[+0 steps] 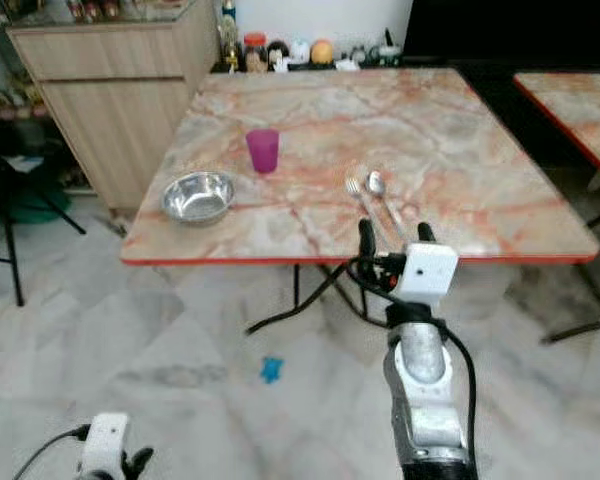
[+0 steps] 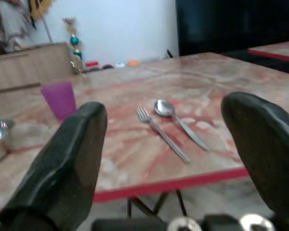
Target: Setting the table
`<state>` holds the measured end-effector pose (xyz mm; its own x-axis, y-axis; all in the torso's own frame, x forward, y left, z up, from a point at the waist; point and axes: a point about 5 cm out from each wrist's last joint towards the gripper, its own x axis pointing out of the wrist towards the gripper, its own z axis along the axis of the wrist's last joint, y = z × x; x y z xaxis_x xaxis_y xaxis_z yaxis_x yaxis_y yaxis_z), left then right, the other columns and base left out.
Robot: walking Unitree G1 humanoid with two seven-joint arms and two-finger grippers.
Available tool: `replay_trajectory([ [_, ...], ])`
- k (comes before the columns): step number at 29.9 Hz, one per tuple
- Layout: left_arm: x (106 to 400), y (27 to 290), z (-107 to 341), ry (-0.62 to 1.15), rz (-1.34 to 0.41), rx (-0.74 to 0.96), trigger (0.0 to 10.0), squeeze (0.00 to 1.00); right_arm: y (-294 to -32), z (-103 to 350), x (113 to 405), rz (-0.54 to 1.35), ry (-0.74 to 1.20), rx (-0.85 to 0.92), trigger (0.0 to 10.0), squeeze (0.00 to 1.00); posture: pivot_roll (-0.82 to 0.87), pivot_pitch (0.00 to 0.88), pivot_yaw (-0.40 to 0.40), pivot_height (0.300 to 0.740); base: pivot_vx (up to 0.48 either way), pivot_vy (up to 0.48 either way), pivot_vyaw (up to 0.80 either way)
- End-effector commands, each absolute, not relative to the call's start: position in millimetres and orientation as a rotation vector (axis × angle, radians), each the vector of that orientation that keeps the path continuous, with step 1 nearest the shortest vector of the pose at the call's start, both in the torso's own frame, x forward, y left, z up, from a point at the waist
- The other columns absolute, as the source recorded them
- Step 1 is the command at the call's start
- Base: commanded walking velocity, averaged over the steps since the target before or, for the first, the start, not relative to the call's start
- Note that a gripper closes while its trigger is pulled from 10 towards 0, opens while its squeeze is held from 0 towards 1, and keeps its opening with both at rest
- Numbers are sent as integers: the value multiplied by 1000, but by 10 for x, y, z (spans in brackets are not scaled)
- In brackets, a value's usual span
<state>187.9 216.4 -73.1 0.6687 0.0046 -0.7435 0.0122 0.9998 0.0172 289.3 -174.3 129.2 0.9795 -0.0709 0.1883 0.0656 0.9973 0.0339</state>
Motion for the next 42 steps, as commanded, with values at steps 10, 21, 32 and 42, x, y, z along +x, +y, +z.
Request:
replay_trajectory([
  [10,1883,2224,-719,845,6,35,10000,0,-1688,1376,2918,-55,-223,34,10000,0,-30,33,25,740,0,413,0],
  [21,1892,2205,-719,841,13,27,10000,0,-1693,1357,2913,-62,-216,37,10000,0,-17,47,19,740,0,413,0],
  [32,1900,2201,-714,831,23,32,10000,0,-1697,1369,2944,-54,-214,31,10000,0,-12,44,7,740,0,223,0],
  [42,1899,2186,-714,823,20,14,10000,0,-1692,1350,2938,-52,-206,25,10000,0,-11,46,7,740,0,0,0],
])
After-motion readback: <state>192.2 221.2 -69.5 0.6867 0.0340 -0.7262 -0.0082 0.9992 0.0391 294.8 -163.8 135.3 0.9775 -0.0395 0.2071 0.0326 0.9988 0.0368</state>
